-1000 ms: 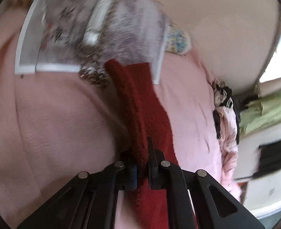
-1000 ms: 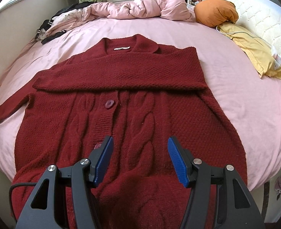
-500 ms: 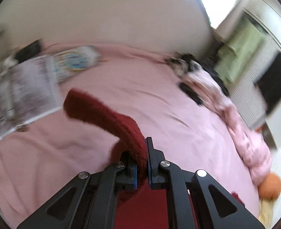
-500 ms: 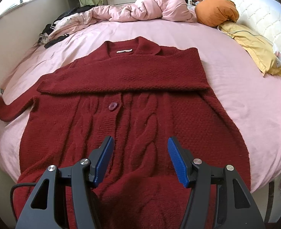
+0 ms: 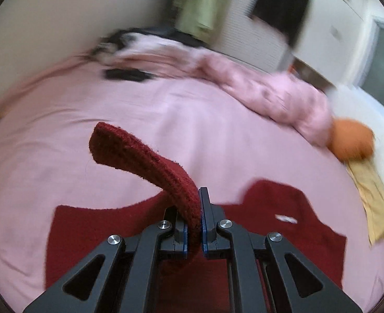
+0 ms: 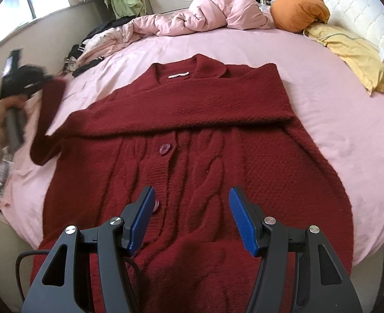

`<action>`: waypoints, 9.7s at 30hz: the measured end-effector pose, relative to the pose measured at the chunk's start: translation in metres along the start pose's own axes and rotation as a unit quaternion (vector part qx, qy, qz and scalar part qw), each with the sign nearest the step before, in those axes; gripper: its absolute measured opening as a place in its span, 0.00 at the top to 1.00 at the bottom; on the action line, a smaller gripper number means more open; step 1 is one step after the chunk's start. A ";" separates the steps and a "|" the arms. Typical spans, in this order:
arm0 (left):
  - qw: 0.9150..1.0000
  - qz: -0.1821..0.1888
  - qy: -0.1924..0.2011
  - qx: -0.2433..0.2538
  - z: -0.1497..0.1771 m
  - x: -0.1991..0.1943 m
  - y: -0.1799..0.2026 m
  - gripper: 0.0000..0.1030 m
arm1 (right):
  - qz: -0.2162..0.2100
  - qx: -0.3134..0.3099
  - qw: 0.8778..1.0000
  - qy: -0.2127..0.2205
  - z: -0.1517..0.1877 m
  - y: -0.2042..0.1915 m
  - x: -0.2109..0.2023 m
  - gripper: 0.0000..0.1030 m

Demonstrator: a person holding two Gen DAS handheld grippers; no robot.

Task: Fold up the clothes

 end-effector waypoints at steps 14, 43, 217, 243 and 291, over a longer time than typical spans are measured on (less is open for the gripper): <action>0.974 0.141 -0.116 0.135 0.065 0.049 0.251 0.91 | -0.102 0.086 0.991 0.021 -0.002 0.035 -0.008 0.42; 0.928 0.296 -0.217 0.059 0.114 0.037 0.217 0.45 | -0.130 0.124 0.984 0.016 -0.004 0.050 -0.007 0.42; 0.993 0.044 -0.080 0.074 0.272 -0.149 0.068 0.14 | 0.016 0.045 0.996 0.072 0.025 0.023 -0.057 0.26; 0.901 0.275 -0.197 -0.270 0.314 -0.165 -0.126 0.07 | -0.357 0.357 0.861 -0.067 0.095 0.224 -0.060 0.26; 0.896 0.386 -0.063 -0.210 0.107 -0.131 -0.041 0.89 | -0.290 0.148 0.944 0.052 -0.070 0.183 -0.080 0.89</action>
Point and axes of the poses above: each gripper's, at about its wrist camera, not at the fingertips, and x roughly the way its jaws point, y to its right, z to its underside, the point moved 5 cm from there along x, roughly the way its jaws point, and after that the axes turned 5 degrees about -y, right-handed, at the moved point
